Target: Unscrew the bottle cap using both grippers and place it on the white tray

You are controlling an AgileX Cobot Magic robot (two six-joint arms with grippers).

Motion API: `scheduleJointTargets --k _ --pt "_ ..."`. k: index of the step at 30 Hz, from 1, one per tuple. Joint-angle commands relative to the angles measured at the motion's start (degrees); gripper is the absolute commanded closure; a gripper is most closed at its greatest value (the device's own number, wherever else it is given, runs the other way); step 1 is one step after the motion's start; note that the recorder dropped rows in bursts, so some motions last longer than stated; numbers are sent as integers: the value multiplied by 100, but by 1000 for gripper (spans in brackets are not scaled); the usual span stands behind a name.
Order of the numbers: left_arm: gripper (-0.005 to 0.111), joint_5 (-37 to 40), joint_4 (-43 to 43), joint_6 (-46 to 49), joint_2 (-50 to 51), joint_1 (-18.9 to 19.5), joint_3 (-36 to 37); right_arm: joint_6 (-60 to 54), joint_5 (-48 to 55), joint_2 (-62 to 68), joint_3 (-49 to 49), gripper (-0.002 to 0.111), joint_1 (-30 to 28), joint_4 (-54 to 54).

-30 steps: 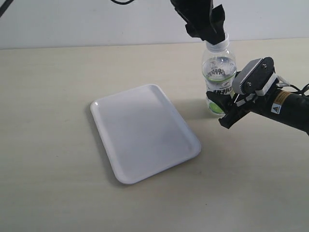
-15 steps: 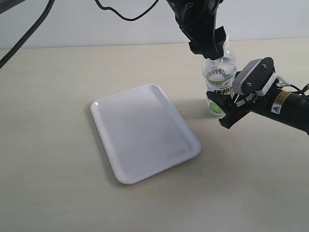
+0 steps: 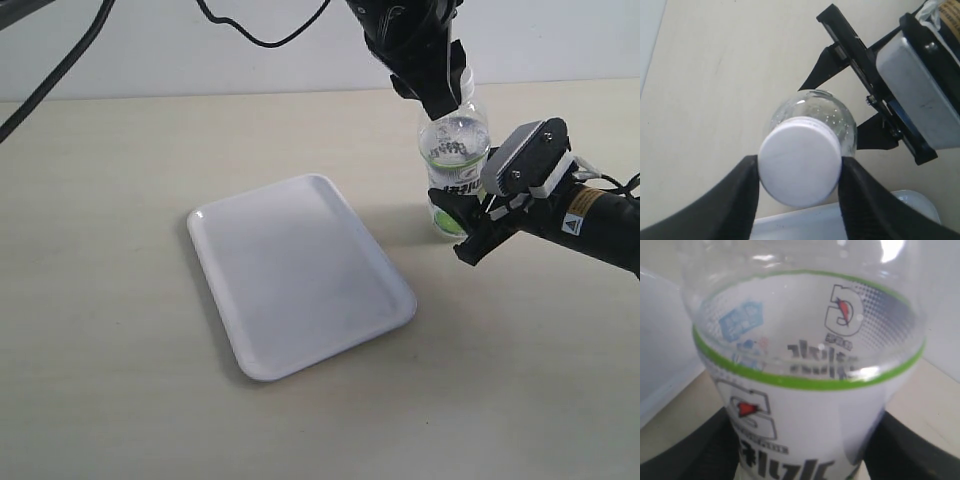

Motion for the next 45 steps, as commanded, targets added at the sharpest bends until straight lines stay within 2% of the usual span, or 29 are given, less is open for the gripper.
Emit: scheduleJointTargets --k 1,3,11,24,29,45 --pt "96 -336 -16 -73 -43 -8 -12 -111 626 37 8 108 -23 -21" --pt "106 -337 -44 -73 -43 -8 -12 -111 626 37 8 108 -23 -21" --pt "107 -188 -69 -356 -43 -8 -12 -168 625 37 8 108 -23 -21" --pt "107 137 -329 -2462 -43 -14 -12 -196 625 37 8 108 -23 -10" --pt "107 354 -329 -2503 -33 -14 -12 -196 625 37 8 108 -23 -20" --pt "107 262 -341 -2812 -33 -14 -12 -196 625 37 8 108 -23 15"
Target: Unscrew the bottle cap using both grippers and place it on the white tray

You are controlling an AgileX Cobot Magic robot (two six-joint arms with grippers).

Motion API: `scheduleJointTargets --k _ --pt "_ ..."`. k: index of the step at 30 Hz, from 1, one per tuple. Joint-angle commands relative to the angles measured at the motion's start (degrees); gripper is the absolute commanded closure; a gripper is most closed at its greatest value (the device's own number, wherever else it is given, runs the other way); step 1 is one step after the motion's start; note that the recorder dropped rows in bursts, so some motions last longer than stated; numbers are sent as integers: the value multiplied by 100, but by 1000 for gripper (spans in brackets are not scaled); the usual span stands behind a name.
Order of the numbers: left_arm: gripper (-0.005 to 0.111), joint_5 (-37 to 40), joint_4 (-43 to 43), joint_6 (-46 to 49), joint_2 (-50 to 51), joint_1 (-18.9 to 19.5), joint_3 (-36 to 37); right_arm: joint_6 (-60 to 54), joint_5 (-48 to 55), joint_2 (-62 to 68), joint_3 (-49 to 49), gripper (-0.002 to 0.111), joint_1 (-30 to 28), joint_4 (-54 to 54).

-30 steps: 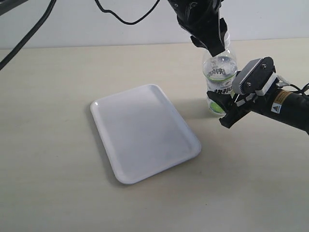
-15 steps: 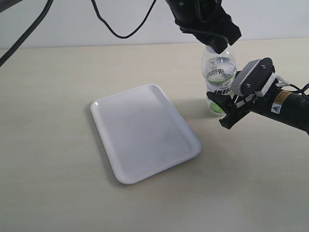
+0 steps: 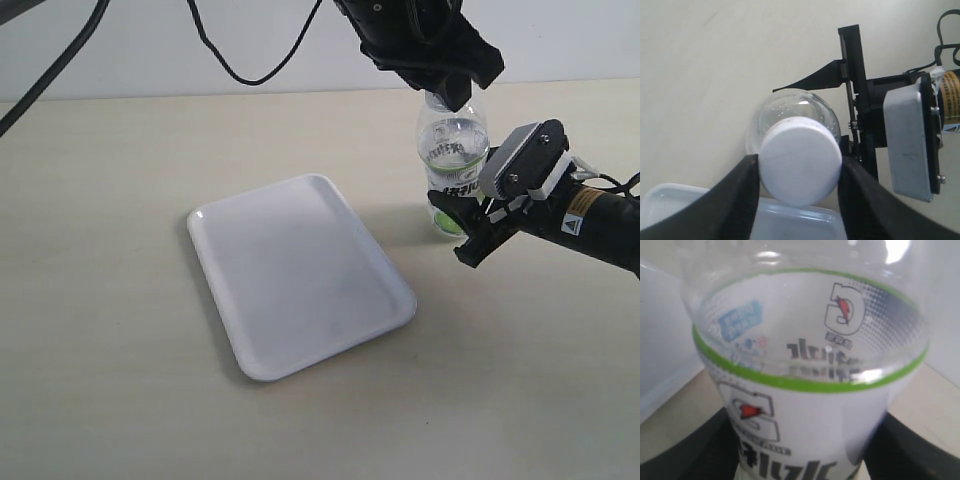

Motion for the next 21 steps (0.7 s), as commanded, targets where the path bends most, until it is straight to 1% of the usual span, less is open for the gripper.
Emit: scheduleJointTargets --k 1,21 --pt "107 70 -135 -112 -34 -14 -12 -52 593 37 22 108 -23 58" --pt "107 24 -135 -126 -197 -2 -12 -52 593 37 22 108 -23 58"
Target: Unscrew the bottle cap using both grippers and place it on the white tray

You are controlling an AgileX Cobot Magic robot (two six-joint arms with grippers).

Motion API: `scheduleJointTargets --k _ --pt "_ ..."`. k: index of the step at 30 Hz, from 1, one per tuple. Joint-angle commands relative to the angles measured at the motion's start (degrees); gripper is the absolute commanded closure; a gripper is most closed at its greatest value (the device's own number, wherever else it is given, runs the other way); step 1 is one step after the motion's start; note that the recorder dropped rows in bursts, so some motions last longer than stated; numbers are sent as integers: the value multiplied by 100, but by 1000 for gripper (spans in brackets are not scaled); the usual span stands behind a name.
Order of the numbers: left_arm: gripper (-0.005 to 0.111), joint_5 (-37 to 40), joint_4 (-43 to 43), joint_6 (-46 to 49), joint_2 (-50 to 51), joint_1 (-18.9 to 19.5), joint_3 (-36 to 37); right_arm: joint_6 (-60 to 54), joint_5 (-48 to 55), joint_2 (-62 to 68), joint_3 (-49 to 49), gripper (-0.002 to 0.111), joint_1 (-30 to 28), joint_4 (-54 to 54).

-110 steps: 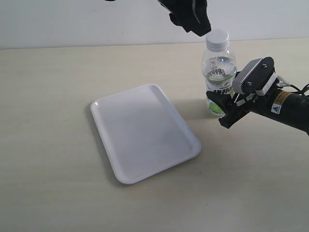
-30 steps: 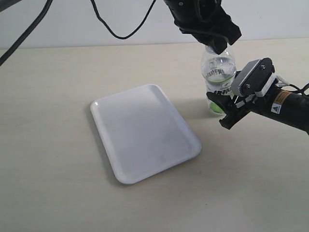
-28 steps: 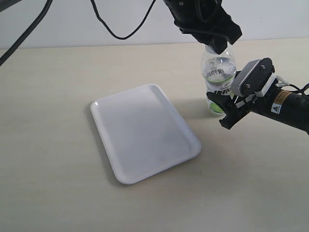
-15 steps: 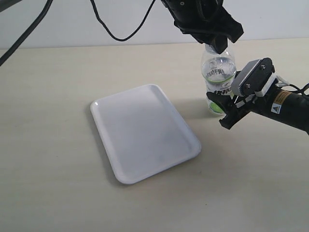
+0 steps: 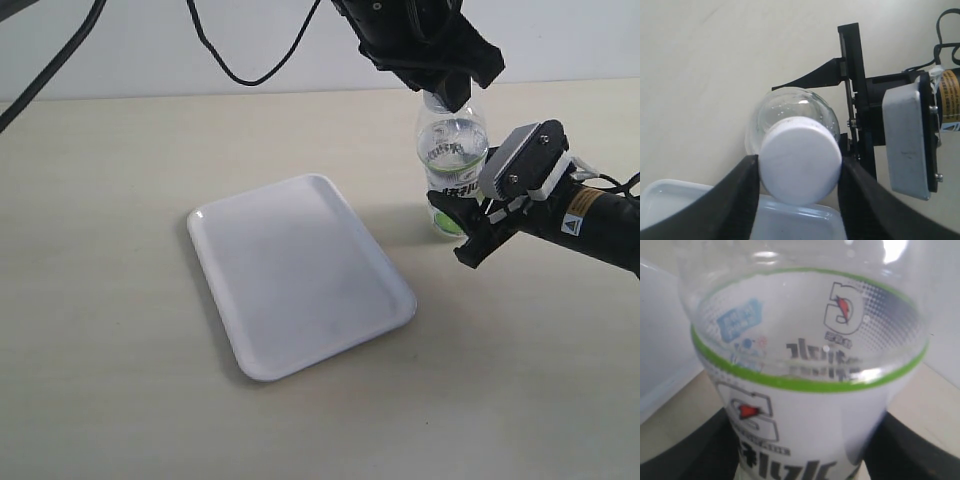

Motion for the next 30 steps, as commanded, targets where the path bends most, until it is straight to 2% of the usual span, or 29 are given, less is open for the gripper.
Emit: scheduleJointTargets --k 1,4,9,12,16,24,30 --pt "107 -31 -120 -53 -151 -2 -12 -43 593 37 22 108 -23 68" --pt "98 -39 -120 -28 -151 -2 -12 -43 593 37 22 108 -23 68" --pt "60 -72 -120 -28 -151 -2 -12 -43 593 37 22 108 -23 68" --pt "49 -60 -110 -28 -151 -2 -12 -43 593 37 22 108 -23 68" --pt "42 -109 -96 -28 -151 -2 -12 -43 593 37 22 108 -23 68" --pt "42 -110 411 1491 -504 -2 -12 -43 639 37 22 108 -23 44" --pt "42 184 371 3971 -557 -2 -12 -43 717 37 22 108 -23 77"
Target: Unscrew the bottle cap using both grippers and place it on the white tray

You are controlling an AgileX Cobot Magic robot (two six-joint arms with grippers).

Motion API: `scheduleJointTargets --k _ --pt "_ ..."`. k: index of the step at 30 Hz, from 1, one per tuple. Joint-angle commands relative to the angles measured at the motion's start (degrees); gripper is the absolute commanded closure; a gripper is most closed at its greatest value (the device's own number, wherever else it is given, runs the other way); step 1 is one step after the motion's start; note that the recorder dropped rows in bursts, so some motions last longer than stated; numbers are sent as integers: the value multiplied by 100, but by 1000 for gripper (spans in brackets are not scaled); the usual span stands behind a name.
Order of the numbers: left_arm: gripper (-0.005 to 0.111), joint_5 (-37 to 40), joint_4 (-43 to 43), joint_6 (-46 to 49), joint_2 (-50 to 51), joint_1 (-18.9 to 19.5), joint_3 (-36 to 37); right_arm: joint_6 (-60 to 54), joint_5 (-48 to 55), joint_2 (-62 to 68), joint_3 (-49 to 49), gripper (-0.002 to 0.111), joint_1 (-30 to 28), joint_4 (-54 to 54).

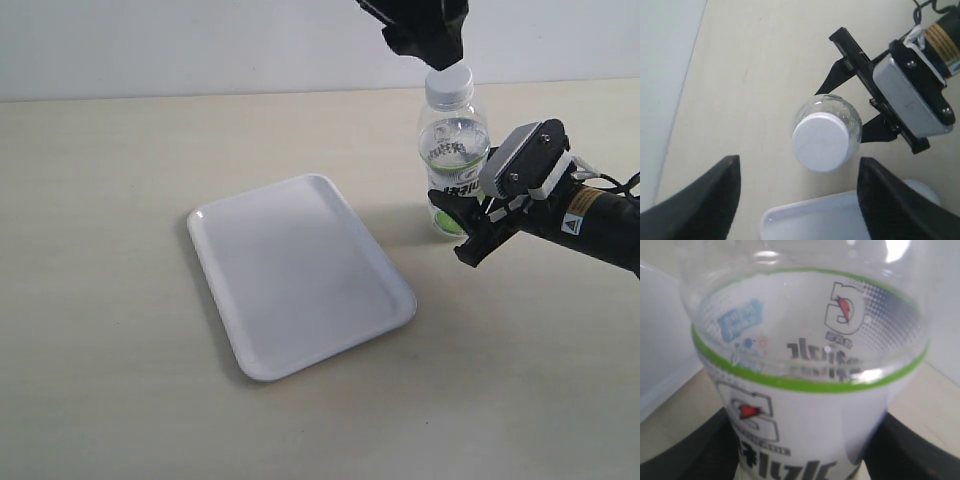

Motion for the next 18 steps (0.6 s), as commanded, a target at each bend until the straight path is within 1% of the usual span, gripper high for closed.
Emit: scheduleJointTargets --k 1,3,4,5,11,18 --pt "43 305 -11 1739 -7 -2 -12 -53 695 37 22 108 -23 41" --pt "47 388 -22 2355 73 -2 -12 -53 695 37 22 108 -23 41" --pt "51 365 -36 2631 129 -2 -12 -53 695 37 22 108 -23 41" --pt "52 319 -47 2711 146 -2 -12 -53 695 37 22 108 -23 41" --pt "53 -205 -58 2724 320 -2 -12 -53 695 37 22 108 -23 55" --pt "53 -82 -227 2684 406 -2 -12 -53 695 37 22 108 -23 55"
